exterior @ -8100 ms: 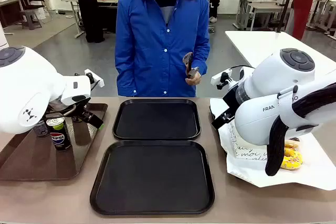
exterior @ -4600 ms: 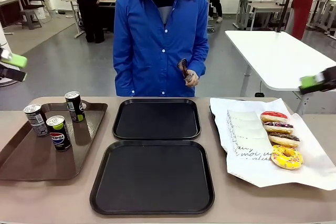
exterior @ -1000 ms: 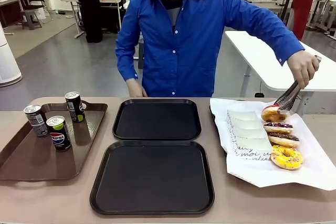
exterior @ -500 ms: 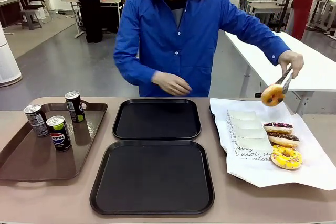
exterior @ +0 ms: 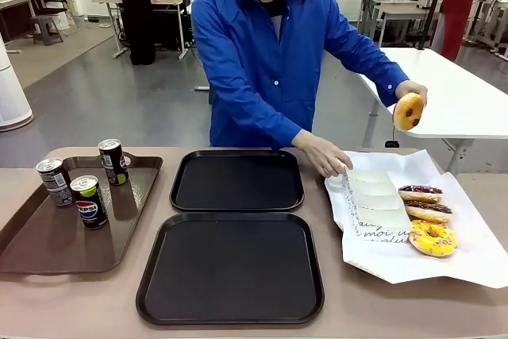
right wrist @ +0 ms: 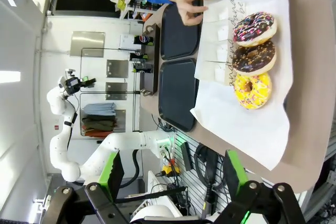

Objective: Set up donuts and drinks on trays.
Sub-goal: Pick up one Pepsi coke and place it on the Flat Tray.

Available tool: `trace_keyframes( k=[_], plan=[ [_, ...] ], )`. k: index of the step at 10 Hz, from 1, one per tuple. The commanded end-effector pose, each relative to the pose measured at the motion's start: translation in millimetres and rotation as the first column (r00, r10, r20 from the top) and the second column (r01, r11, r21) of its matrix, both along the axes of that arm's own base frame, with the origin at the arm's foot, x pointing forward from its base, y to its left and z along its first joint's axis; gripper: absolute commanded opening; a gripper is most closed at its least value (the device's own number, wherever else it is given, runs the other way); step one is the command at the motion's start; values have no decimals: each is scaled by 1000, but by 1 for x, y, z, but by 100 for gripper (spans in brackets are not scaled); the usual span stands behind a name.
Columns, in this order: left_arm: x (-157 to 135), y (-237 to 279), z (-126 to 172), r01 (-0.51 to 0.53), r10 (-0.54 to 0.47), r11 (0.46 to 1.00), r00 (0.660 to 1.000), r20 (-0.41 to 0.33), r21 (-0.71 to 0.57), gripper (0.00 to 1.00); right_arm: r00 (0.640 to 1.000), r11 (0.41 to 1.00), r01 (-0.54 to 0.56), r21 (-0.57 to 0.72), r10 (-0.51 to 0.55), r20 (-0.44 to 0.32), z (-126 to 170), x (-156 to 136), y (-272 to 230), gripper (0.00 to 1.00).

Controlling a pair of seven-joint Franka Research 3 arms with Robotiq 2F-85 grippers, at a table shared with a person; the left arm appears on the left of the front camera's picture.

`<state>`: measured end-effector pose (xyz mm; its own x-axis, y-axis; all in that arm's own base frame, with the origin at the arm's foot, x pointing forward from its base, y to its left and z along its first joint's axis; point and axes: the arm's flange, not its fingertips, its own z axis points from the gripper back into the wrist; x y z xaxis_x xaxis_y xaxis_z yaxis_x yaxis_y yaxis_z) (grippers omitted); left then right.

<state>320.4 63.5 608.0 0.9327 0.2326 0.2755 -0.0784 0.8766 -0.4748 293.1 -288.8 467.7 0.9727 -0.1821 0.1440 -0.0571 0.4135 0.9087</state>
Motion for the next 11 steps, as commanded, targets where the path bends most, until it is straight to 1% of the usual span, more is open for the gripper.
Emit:
trace_keyframes(
  k=[1, 2, 3, 6, 7, 8, 9, 10, 11],
  plan=[
    [34, -33, -7, 76, -33, 971, 982, -186, 227, 100, 1000, 1000, 3, 1, -3, 4, -1, 1, 0, 100],
    [51, -53, -23, 99, -29, 954, 969, -244, 283, 100, 1000, 1000, 3, 1, -3, 4, -1, 1, 0, 100],
    [69, -77, -45, 127, -30, 940, 955, -294, 318, 100, 1000, 1000, 3, 1, -3, 4, -1, 1, 0, 100],
    [108, -129, -100, 180, -47, 908, 942, -333, 380, 100, 1000, 1000, 3, 1, -3, 4, -1, 1, 0, 100],
    [113, -142, -116, 200, -72, 918, 933, -352, 343, 100, 1000, 1000, 3, 1, -3, 4, -1, 1, 0, 100],
    [114, -149, -131, 217, -89, 909, 935, -343, 356, 100, 1000, 1000, 3, 1, -3, 4, -1, 1, 0, 100],
    [114, -151, -142, 224, -109, 889, 950, -292, 399, 100, 1000, 1000, 3, 1, -3, 4, -1, 1, 0, 100],
    [111, -151, -145, 218, -121, 876, 963, -241, 431, 100, 1000, 1000, 3, 1, -3, 4, -1, 1, 0, 100],
    [116, -153, -139, 242, -116, 905, 932, -343, 350, 100, 1000, 1000, 3, 1, -3, 4, -1, 1, 0, 100]
  ],
)
